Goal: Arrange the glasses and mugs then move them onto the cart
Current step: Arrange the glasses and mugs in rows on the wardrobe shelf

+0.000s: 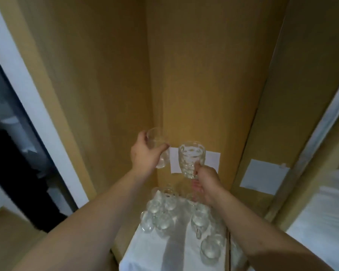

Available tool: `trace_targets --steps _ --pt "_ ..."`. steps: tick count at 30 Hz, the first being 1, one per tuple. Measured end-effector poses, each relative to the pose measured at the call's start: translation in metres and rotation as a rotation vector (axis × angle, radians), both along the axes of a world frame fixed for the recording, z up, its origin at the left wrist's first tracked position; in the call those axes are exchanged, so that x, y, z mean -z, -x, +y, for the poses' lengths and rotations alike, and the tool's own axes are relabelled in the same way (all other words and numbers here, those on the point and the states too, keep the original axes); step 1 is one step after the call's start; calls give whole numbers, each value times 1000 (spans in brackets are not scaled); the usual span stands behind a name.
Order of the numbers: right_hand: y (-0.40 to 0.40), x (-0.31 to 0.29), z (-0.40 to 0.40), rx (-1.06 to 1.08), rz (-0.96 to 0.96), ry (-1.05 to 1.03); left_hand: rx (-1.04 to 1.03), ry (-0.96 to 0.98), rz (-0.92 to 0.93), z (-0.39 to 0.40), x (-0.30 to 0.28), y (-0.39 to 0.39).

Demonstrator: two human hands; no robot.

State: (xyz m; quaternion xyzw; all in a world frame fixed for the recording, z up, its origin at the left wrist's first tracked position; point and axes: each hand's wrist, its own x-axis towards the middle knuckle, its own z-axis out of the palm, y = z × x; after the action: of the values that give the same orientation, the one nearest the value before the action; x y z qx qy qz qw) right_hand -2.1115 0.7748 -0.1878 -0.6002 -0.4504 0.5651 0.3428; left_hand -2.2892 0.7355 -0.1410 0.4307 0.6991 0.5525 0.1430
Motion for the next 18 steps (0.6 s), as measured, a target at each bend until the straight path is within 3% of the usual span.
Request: trace_targets --steps 7,18 --pt "8 -80 -17 -37 128 -121 -34 -189 -137 -41 -67 9" --pt "25 -144 -90 -21 153 -288 161 -322 -285 -111 -112 41"
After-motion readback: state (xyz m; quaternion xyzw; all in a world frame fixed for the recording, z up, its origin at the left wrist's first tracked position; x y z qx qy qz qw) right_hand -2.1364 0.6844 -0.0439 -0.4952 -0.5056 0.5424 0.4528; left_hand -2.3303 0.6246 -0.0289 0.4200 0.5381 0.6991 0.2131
